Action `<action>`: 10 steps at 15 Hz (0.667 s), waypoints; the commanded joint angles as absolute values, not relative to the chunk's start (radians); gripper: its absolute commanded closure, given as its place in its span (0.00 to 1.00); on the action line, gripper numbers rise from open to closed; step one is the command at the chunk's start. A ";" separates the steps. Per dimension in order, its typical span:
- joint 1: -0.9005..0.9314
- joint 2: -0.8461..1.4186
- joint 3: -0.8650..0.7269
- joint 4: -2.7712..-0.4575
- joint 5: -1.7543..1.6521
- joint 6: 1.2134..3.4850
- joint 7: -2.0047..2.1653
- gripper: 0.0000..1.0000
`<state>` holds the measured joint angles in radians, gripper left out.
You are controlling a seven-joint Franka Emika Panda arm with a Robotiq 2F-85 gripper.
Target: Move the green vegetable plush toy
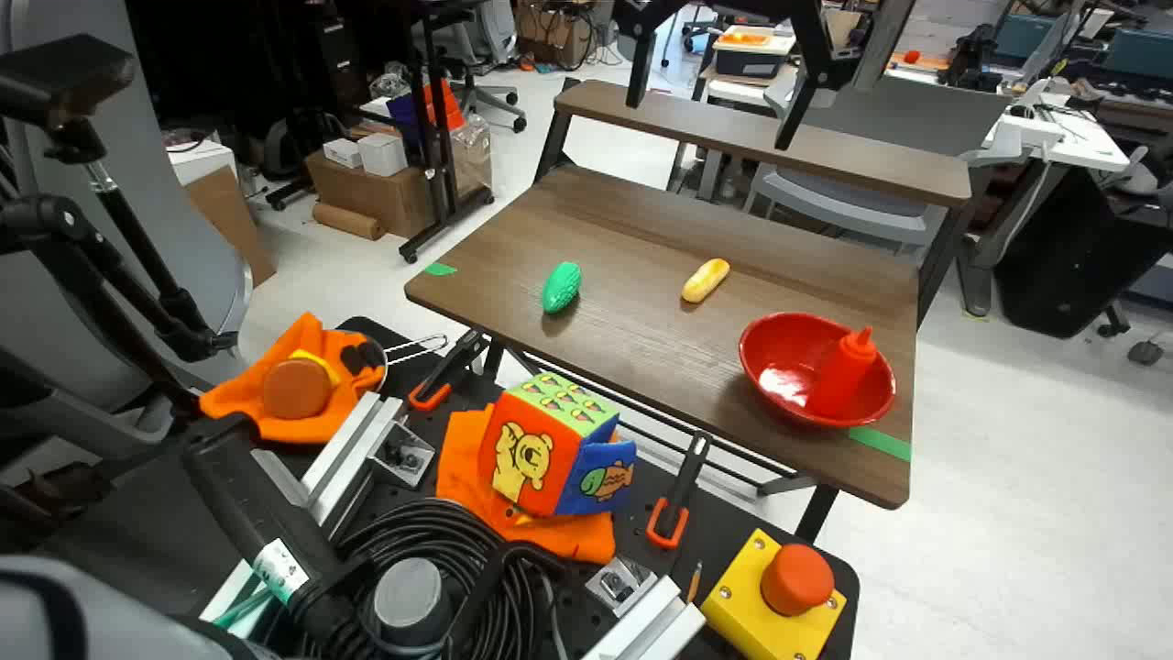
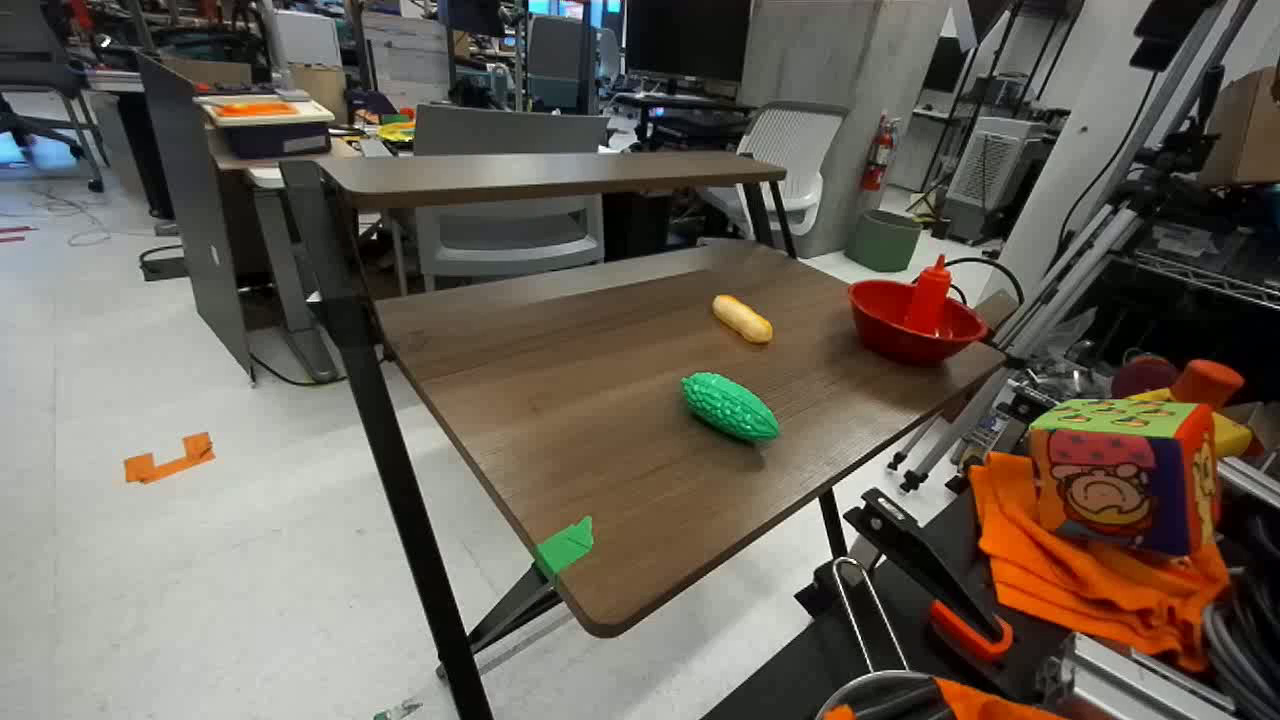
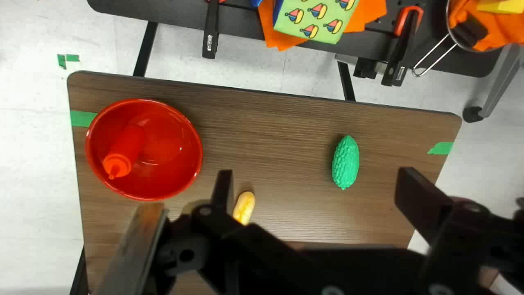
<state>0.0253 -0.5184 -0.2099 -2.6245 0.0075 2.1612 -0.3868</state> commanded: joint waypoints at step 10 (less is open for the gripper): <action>0.014 -0.495 -0.193 -2.613 0.017 2.166 -0.386 0.00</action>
<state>0.0253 -0.5184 -0.2099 -2.6245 0.0075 2.1612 -0.3868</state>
